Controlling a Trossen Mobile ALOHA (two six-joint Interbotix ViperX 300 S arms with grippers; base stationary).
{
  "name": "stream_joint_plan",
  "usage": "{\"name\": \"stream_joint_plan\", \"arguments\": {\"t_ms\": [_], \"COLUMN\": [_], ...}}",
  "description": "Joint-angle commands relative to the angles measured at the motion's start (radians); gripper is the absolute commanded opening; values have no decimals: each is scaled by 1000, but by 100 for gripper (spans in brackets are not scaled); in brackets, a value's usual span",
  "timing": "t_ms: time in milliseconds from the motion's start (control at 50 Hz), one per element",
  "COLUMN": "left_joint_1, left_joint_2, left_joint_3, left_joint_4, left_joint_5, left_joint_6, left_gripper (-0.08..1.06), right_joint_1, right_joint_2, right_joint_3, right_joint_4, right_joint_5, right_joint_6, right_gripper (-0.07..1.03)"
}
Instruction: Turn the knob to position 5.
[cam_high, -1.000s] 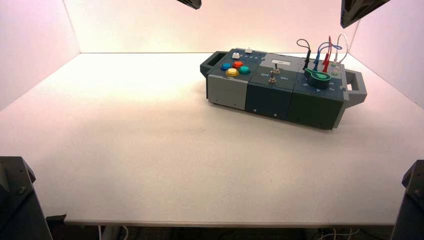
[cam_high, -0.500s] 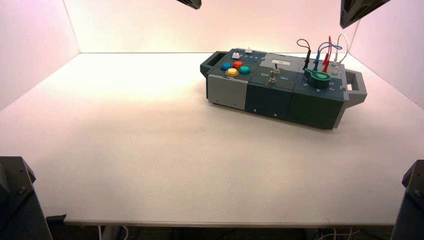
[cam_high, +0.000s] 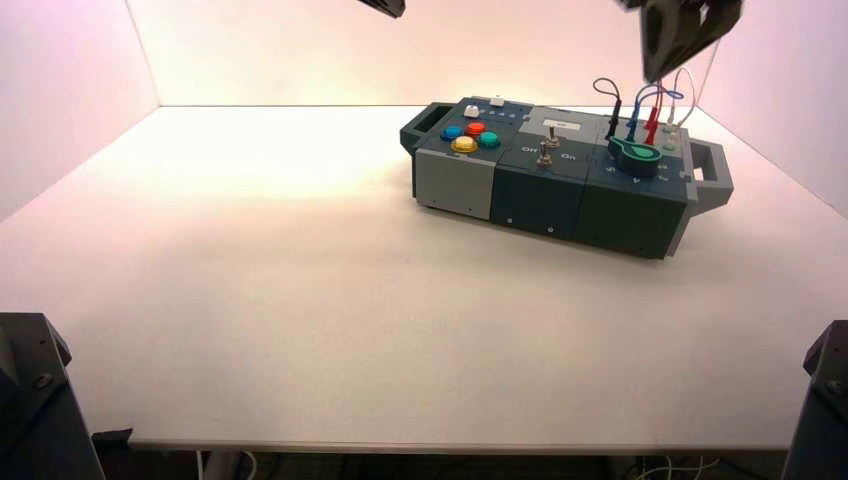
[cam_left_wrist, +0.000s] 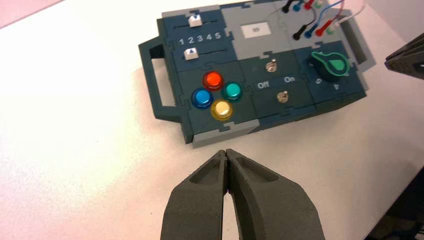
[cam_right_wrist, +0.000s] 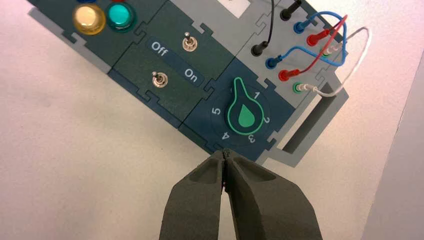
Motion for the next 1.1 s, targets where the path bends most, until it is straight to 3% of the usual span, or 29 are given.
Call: {"name": "stream_joint_plan", "arguments": {"t_ms": [20, 440, 1100], "left_joint_1": [5, 17, 17], "left_joint_2": [-12, -57, -98], "left_joint_3": [-38, -25, 0], "left_joint_4": [2, -2, -11], "left_joint_5": [6, 11, -2], "left_joint_6": [5, 3, -29], "left_gripper": [-3, -3, -3], "right_joint_1": [-25, -91, -158], "right_joint_2": [41, 218, 399], "right_joint_3": [-49, -127, -229], "right_joint_4": [-2, -11, -87], "right_joint_5": [-14, -51, -51], "right_joint_6": [5, 8, -6], "right_gripper": [-2, -2, -2]}}
